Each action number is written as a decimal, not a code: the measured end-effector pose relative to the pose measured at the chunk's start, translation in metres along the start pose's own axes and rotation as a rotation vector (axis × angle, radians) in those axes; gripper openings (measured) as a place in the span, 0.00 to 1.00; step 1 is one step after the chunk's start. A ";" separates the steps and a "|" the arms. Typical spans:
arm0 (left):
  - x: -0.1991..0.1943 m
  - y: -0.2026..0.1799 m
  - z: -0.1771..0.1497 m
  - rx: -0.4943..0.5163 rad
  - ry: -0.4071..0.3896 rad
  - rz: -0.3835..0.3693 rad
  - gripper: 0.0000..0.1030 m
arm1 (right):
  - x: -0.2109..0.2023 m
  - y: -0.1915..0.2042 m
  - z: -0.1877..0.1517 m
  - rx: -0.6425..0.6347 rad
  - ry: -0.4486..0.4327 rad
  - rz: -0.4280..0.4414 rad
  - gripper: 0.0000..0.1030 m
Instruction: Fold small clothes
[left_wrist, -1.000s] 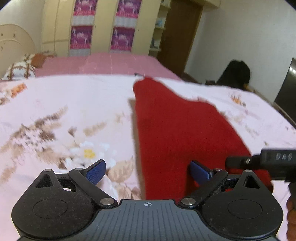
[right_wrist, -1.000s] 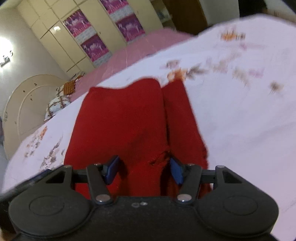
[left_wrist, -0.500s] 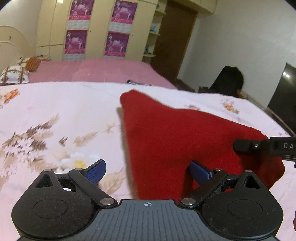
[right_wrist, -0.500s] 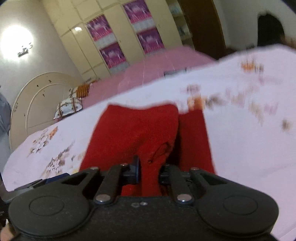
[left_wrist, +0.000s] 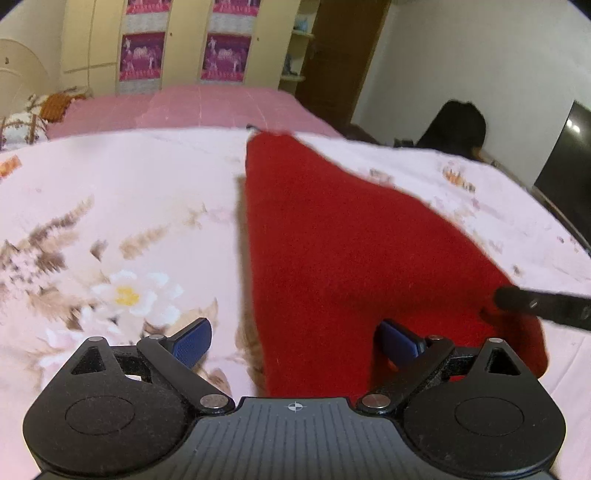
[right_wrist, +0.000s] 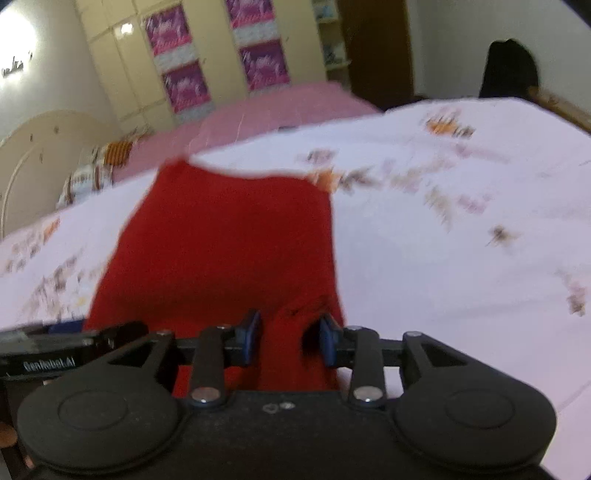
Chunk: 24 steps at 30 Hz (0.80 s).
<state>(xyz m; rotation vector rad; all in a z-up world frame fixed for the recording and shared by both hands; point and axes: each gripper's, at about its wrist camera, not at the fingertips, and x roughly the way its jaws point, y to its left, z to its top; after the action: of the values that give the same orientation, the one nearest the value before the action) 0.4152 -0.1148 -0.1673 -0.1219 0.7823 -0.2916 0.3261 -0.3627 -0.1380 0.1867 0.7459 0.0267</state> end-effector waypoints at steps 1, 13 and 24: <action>-0.004 0.000 0.002 -0.001 -0.017 0.000 0.93 | -0.007 0.001 0.005 -0.001 -0.026 -0.005 0.32; 0.011 -0.009 -0.019 0.043 0.052 0.020 0.93 | 0.018 0.009 -0.034 -0.104 0.083 -0.058 0.15; -0.018 -0.002 0.027 0.000 -0.045 0.001 0.93 | -0.010 0.014 0.001 -0.063 0.005 -0.003 0.26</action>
<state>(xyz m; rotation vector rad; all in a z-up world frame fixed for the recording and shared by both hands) 0.4213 -0.1107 -0.1359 -0.1280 0.7379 -0.2866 0.3198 -0.3501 -0.1279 0.1253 0.7499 0.0476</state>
